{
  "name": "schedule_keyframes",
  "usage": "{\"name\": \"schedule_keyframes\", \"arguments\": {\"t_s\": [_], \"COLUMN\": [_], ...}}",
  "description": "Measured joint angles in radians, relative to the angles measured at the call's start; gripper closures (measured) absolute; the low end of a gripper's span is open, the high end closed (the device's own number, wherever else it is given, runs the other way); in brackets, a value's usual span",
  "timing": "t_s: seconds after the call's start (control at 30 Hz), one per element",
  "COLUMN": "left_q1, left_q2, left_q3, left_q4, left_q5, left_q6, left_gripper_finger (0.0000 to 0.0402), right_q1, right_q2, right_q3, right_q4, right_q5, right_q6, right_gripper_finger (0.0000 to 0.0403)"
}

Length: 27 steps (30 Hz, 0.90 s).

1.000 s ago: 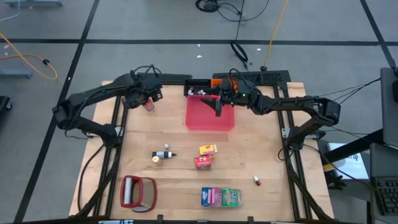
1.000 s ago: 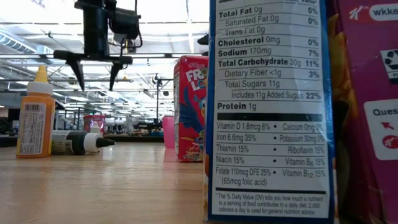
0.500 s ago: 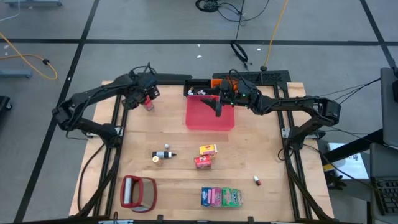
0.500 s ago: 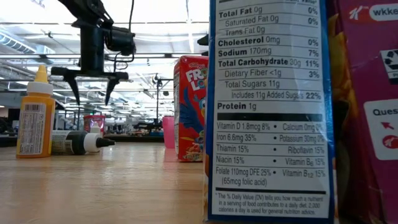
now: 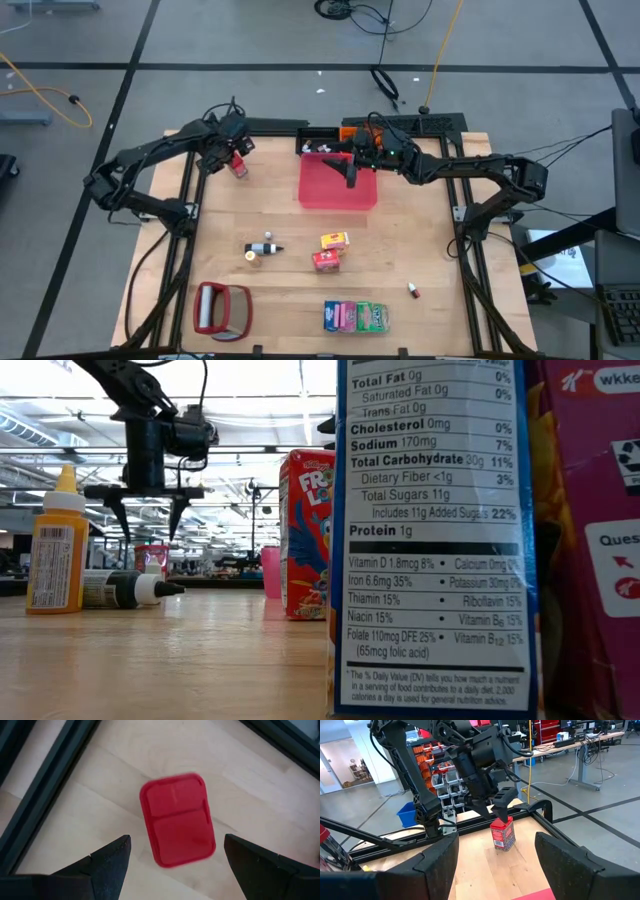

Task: Pick & Place Kitchen Items
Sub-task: Put the spice can into the orange bin

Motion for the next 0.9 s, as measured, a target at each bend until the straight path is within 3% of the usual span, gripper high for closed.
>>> {"name": "schedule_keyframes", "arguments": {"t_s": [0.67, 0.77, 0.9], "left_q1": [0.043, 0.043, 0.043], "left_q2": [0.147, 0.146, 0.146], "left_q3": [0.000, 0.000, 0.000], "left_q4": [0.093, 0.095, 0.095], "left_q5": [0.001, 0.000, 0.001], "left_q6": [0.131, 0.134, 0.159], "left_gripper_finger": [0.0081, 0.0100, 0.0160], "right_q1": [0.000, 0.000, 0.000], "right_q2": [0.000, 0.000, 0.000], "right_q3": [0.000, 0.000, 0.000], "right_q4": [-0.025, -0.024, -0.024], "right_q5": [0.000, 0.001, 0.001], "right_q6": [0.001, 0.001, 0.001], "right_gripper_finger": [0.0149, 0.0149, 0.0149]}}
